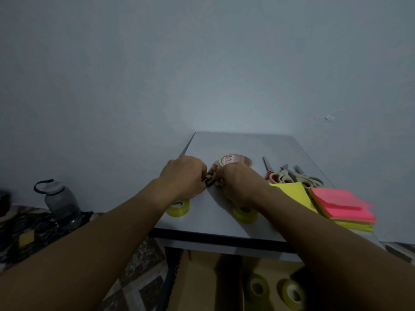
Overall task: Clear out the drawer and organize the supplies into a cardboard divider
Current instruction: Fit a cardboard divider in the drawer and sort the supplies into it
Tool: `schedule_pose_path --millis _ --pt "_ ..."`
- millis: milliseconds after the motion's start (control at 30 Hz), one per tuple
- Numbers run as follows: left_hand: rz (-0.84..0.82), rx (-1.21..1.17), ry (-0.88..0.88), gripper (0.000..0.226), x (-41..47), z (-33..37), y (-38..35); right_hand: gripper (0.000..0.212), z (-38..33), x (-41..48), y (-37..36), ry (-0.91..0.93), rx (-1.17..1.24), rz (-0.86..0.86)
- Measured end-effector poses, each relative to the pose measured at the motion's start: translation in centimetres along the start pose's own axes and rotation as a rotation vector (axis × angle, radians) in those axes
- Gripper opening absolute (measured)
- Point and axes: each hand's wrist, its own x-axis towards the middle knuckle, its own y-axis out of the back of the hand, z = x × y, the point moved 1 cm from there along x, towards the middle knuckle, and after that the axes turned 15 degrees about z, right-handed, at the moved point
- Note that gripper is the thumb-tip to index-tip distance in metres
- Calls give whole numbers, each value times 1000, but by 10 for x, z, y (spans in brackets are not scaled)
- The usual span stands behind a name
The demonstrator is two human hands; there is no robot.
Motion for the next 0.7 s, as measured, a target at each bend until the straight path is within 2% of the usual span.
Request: schedule_pose_path --millis 233,333,567,700 --pt "-28 -63 56 19 -1 -2 3 30 4 0 4 29 44 -5" --pt "-23 -62 37 13 -2 -3 5 27 7 3 2 28 93 -27" --pt "-49 -161 37 16 -8 -6 5 13 13 5 2 47 112 -90" --pt "-20 -132 -3 16 -9 -6 3 14 15 4 4 56 86 -106"
